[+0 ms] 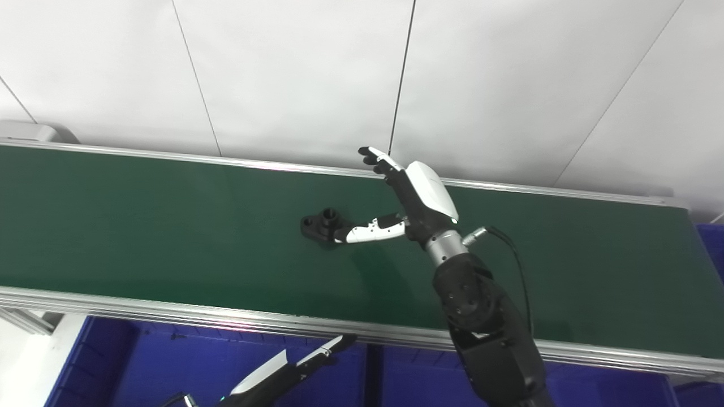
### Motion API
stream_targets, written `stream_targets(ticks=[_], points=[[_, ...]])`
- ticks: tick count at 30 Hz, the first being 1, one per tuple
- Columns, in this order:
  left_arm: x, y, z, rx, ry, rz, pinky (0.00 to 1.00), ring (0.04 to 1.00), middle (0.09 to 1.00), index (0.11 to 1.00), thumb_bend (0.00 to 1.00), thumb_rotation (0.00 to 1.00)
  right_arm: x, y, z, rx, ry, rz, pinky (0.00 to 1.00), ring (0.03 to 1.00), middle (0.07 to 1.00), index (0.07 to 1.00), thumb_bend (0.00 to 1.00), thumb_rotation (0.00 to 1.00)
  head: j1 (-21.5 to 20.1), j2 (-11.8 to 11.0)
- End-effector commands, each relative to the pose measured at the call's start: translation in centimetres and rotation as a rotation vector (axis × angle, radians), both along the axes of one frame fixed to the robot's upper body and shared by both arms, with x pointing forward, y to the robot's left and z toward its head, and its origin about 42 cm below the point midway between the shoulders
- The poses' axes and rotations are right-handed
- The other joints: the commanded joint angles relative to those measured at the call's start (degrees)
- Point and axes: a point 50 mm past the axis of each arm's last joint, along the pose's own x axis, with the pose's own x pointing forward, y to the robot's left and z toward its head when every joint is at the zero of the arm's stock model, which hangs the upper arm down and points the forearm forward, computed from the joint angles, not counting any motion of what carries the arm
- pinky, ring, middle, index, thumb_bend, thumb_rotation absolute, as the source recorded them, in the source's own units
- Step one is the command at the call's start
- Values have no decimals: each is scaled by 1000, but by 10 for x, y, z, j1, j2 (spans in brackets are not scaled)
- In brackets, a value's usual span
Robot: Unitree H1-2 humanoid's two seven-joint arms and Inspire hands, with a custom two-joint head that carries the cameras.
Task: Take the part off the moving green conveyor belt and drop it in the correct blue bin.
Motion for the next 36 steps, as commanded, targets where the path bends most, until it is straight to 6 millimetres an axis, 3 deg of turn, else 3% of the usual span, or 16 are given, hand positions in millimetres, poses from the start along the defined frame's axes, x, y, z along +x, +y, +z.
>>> stream_targets(ticks=[1,11,15,25,29,36], points=[[2,-2,9,-36,-52,-4,923,992,1000,1000,974,406,10,8,17,-7,-57,16,796,845,860,884,953,320,1,1],[2,-3,10,-36,-56,1,901,985,1000,1000,972,419,21,16,4,-139,-26,81,858,872,876,904,939,333,6,3],[2,-5,11,-38,-60,-4,906,989,1000,1000,963,410,24,14,-9,-208,-17,95,831,857,866,894,940,319,9,3],[2,-7,11,-49,-52,-4,990,1000,1000,1000,963,391,28,-6,-29,-316,59,74,879,867,860,886,899,266,11,9],[2,-9,12,-50,-53,0,998,1000,1000,1000,970,386,27,-17,-35,-349,80,82,835,850,849,866,875,228,13,12],[1,-12,13,-61,-57,8,996,1000,1000,1000,983,409,26,-32,-50,-417,126,78,796,830,834,862,869,250,16,20]])
